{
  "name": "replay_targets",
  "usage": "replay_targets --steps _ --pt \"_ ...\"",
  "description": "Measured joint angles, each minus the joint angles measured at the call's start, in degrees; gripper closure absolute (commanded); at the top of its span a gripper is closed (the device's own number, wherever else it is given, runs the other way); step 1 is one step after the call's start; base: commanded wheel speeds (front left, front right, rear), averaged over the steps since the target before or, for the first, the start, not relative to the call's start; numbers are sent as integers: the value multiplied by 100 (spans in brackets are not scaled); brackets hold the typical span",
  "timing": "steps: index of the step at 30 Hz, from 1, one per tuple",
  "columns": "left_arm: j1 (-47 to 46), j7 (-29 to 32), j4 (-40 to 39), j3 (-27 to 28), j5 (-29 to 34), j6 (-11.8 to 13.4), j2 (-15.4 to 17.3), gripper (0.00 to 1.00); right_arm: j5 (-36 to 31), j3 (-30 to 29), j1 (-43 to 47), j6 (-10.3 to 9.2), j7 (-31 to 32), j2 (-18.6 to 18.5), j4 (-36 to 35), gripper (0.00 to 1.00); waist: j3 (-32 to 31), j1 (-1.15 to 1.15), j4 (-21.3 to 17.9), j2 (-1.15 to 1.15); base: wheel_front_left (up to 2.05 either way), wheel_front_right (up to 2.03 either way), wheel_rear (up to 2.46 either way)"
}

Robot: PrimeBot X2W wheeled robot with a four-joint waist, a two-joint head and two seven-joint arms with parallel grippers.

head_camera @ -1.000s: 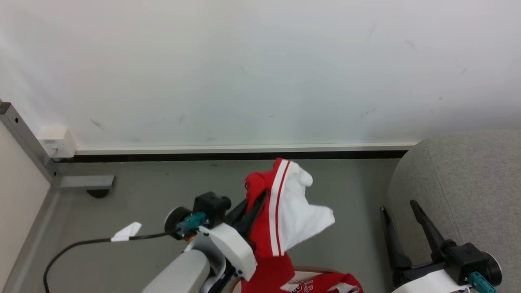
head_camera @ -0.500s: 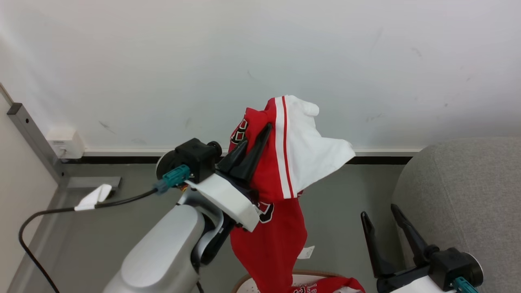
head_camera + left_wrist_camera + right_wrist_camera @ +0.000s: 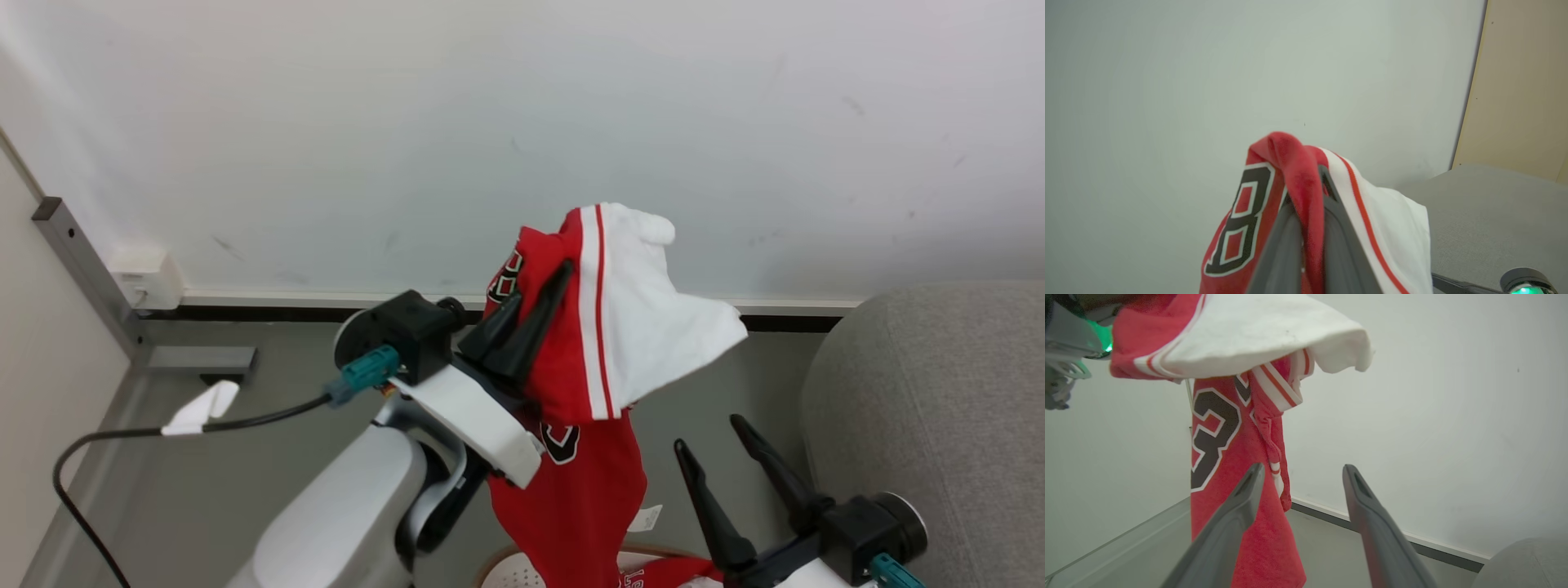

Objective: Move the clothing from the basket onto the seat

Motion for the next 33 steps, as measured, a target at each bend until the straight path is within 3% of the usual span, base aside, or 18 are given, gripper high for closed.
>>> replay_targets --steps 8,18,28,29,30,31,32,33 --pt "124 56 20 -303 -24 -87 -180 100 465 954 -651 1 0 -219 509 0 4 0 232 0 0 0 0" --pt "145 149 40 -646 -44 -201 -393 100 869 1733 -1299 1 0 -360 1615 0 -52 0 743 0 0 0 0" --pt "112 289 -335 -857 -45 -211 -487 100 1156 1995 -1607 1 0 -135 2171 0 -124 1 1175 0 0 0 0" --pt "113 309 -364 -860 -45 -209 -481 100 1154 1970 -1629 1 0 -92 2185 11 -129 1 1189 0 0 0 0" --pt "117 313 -398 -862 -45 -202 -467 100 1140 1927 -1638 1 0 -62 2206 45 -133 1 1199 0 0 0 0" --pt "122 323 -434 -865 -46 -185 -452 100 1111 1879 -1638 1 0 -40 2223 67 -137 1 1206 0 0 0 0" --pt "125 342 -456 -870 -47 -180 -444 100 1088 1841 -1638 1 0 -11 2229 100 -140 1 1211 0 0 0 0" --pt "132 354 -472 -876 -48 -174 -430 100 1066 1807 -1638 1 0 7 2230 100 -143 1 1214 0 0 0 0"
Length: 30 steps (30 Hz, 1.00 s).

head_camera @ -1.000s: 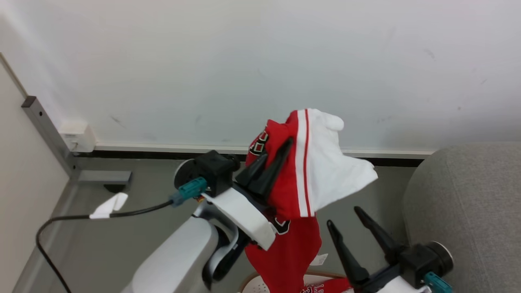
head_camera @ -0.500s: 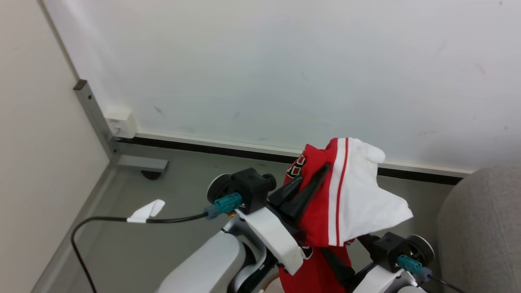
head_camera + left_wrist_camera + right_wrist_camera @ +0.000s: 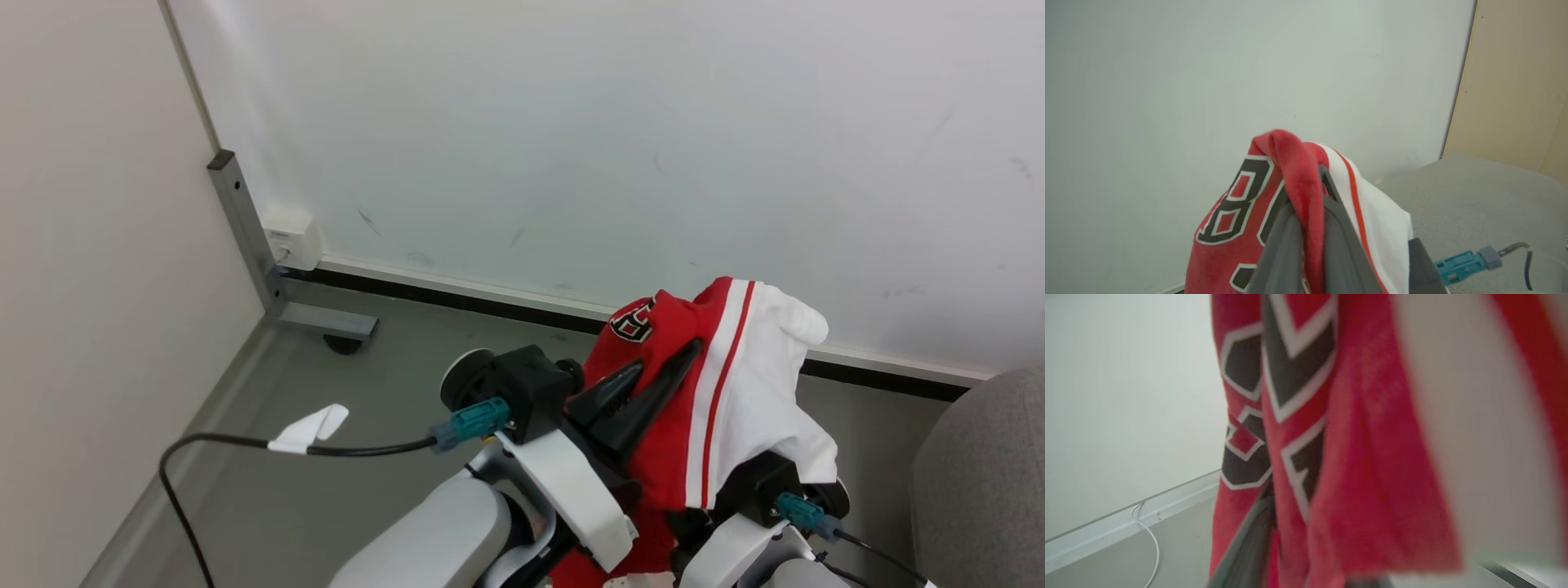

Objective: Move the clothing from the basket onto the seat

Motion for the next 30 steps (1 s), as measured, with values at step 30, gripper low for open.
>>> replay_targets --steps 30 --pt "203 -155 552 252 -249 297 293 100 -145 -773 626 -1 1 14 -1036 100 83 0 -449 0 0 0 0"
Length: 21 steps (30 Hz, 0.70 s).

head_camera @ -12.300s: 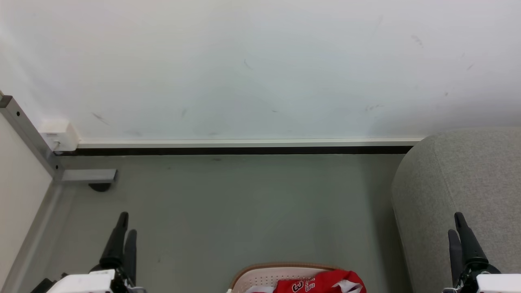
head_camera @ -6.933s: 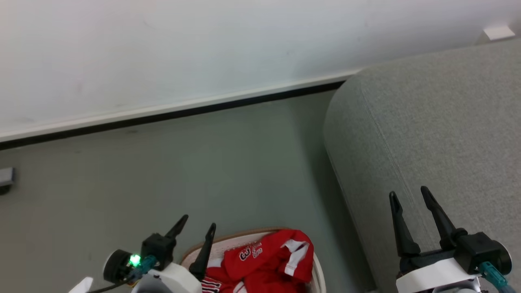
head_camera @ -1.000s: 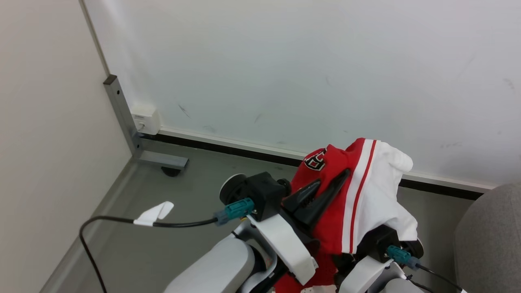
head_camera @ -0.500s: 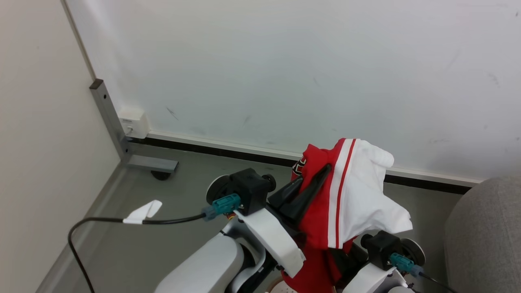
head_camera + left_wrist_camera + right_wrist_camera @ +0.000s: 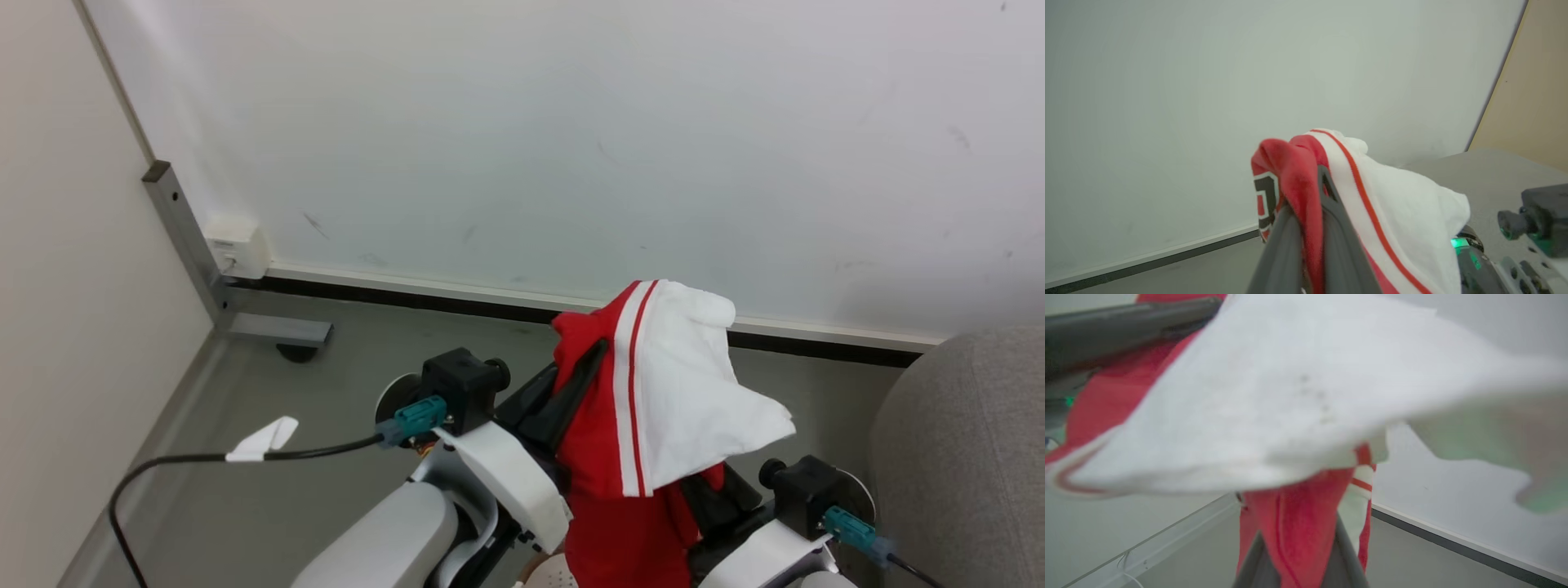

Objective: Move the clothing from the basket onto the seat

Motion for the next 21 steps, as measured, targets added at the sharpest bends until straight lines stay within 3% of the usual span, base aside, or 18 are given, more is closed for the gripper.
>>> replay_targets --steps 3,5,6,7,21 --pt "80 -38 64 8 -5 2 73 100 -19 -170 125 1 0 -42 -233 100 24 0 -99 0 0 0 0" --pt "102 -43 86 -14 -5 -16 133 58 -62 -258 185 1 0 -85 -369 100 42 0 -182 0 0 0 0" --pt "112 -44 92 -31 -3 -34 154 15 -70 -283 205 0 0 -105 -435 100 51 0 -228 0 0 0 0" --pt "126 -49 90 -54 0 -43 169 0 -76 -318 229 1 0 -123 -480 100 58 0 -278 0 0 0 0" --pt "479 -470 -24 -369 116 -185 108 0 -71 -1113 397 1 0 -257 -984 100 194 0 -1331 0 0 0 0"
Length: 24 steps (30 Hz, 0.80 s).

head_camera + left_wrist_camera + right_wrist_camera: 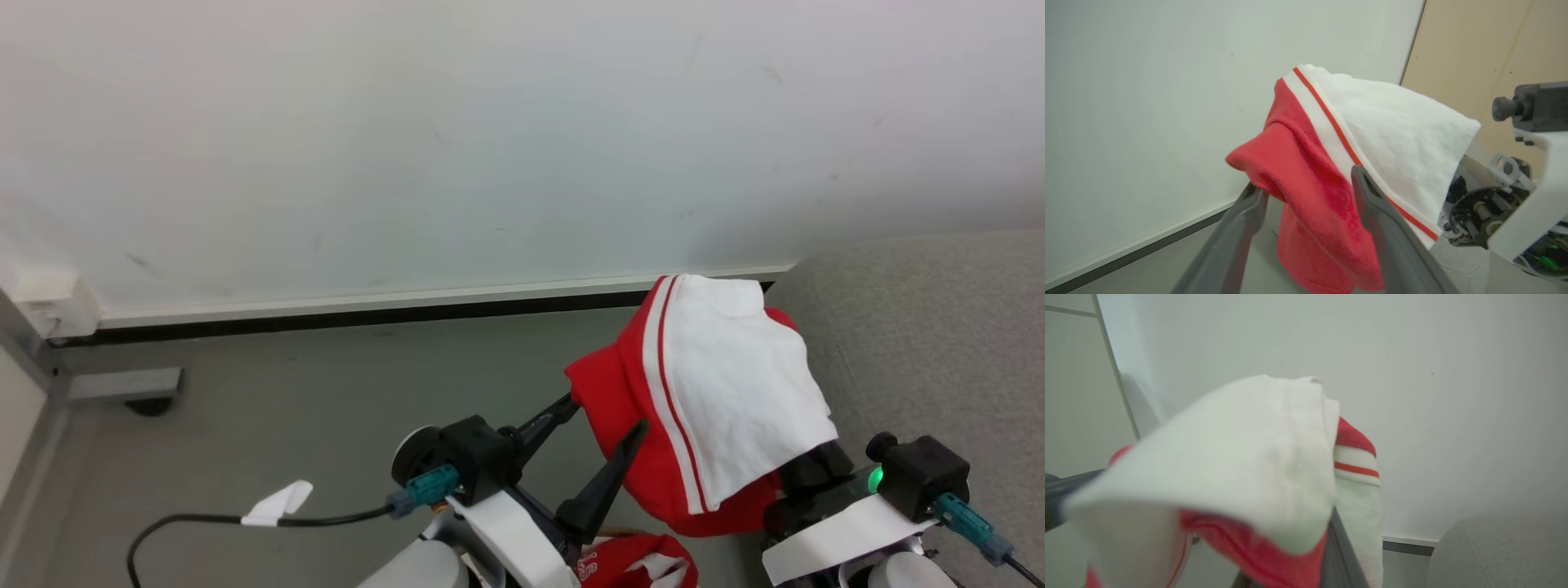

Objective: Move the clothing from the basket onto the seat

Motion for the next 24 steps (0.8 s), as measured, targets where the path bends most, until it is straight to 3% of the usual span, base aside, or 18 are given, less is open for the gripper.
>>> replay_targets --steps 15,24 --pt "29 -231 165 -43 296 -58 56 0 -62 -720 229 -1 0 -98 -385 100 286 0 -1346 0 0 0 0" --pt "16 -244 269 -41 377 -96 37 0 -71 -889 353 -1 0 -99 -489 100 382 0 -1742 0 0 0 0"
